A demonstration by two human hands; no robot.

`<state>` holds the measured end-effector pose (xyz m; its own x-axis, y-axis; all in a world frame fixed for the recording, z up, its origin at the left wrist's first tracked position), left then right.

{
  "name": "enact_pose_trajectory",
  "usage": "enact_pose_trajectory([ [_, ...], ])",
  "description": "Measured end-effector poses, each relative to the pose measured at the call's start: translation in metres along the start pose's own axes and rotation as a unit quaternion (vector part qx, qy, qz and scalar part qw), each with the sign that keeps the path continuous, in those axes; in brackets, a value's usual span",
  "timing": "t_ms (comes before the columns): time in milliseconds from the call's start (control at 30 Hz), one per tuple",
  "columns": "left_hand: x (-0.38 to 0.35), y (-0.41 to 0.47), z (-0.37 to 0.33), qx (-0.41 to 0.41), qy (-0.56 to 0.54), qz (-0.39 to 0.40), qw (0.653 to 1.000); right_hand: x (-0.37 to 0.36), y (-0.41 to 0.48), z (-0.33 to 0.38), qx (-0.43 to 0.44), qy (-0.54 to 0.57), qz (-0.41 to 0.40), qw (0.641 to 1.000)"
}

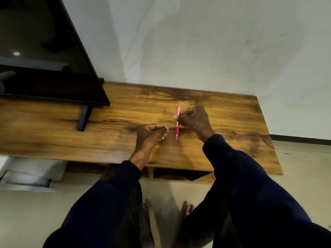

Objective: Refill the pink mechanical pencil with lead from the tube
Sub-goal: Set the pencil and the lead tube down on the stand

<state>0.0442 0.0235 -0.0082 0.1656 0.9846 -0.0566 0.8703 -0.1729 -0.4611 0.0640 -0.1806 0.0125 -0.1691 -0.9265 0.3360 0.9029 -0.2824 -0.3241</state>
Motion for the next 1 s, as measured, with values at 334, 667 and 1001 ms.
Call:
enact_pose_trajectory([
  [334,-0.011,0.023,-0.007,-0.044,0.154,0.008,0.987,-0.015,0.004,-0.012,0.019,-0.082,-0.027,0.996],
  [667,-0.024,0.026,-0.012,-0.049,0.202,0.027,0.978,0.012,-0.005,-0.004,0.024,-0.031,-0.041,0.998],
  [1001,-0.023,0.025,-0.016,-0.107,0.294,-0.024,0.950,0.053,-0.012,-0.025,0.022,-0.036,-0.116,0.992],
])
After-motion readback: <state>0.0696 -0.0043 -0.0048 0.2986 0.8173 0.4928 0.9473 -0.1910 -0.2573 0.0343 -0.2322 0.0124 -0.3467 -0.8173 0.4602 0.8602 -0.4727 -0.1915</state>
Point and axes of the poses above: each hand's wrist, its own y-axis towards the middle knuckle, its own x-axis out of the back of the hand, z = x × y, the point moved 9 cm from there along y, towards the middle knuckle, and after that the axes turned 4 degrees about z, right-handed, at the moved point
